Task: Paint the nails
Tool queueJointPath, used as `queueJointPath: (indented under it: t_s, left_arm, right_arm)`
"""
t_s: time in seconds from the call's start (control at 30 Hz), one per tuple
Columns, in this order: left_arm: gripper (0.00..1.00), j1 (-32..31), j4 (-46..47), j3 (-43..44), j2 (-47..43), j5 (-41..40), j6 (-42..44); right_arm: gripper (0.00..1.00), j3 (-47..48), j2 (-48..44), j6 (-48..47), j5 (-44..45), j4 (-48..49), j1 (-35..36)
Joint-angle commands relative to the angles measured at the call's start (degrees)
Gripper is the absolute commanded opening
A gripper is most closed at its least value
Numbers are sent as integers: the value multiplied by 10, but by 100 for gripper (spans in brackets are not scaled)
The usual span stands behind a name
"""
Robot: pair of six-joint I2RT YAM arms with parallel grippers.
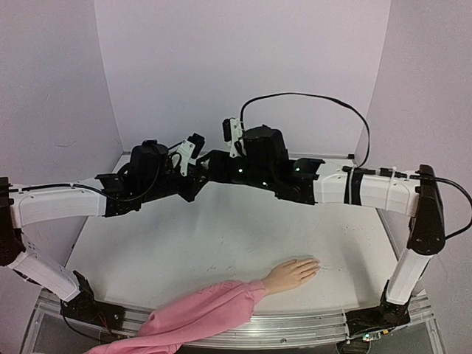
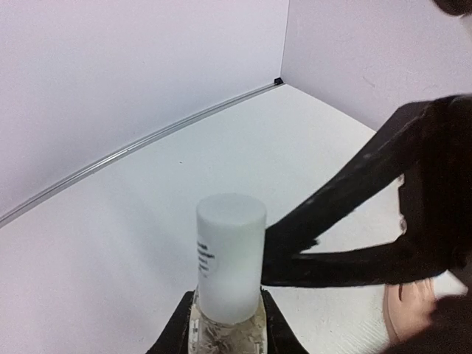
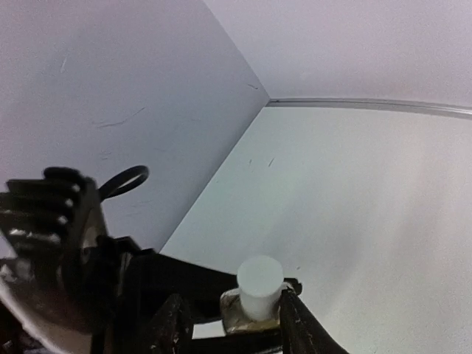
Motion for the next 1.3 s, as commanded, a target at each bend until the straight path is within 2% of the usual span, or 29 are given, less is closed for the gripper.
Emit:
queueJointPath:
  t_s: [0.0,0.07,0.13,0.2,0.33,0.4,0.6,0.9,1.03,1.13,1.2,1.27]
  left_arm:
    - [0,13,84,-36,-42,16,-24]
    - [0,44,82,-56,-61,96,-57]
    - [0,80,82,-60,-71,237,-90]
    - [0,98,82,-49,-69,366,-99]
    - [0,96,85,0,-35,653,-110]
    - [0,89,86,21,-24,726,-123]
    - [0,64,87,32,-20,757,-117]
    - [0,52,88,44,8,757,-114]
    - [0,52,89,46,7,757,-113]
    - [0,52,89,44,2,744,-111]
    - [0,52,89,43,-2,730,-110]
    - [0,53,89,40,-9,681,-108]
  right_arm:
    - [57,-51,-81,-63,-223,32,-39]
    - [68,-75,-106,-94,-311,44,-72]
    - [79,-96,-123,-123,-382,54,-102]
    - [86,-102,-123,-148,-456,59,-117]
    - [85,-104,-109,-150,-552,112,-119]
    - [75,-116,-108,-130,-578,161,-119]
    - [51,-122,-90,-82,-639,254,-112]
    - [30,-109,-79,-70,-664,274,-94]
    - [14,-107,-72,-70,-666,276,-92]
    - [8,-107,-68,-71,-669,276,-87]
    - [0,-110,-65,-72,-672,275,-84]
    - [0,-116,-65,-73,-666,275,-84]
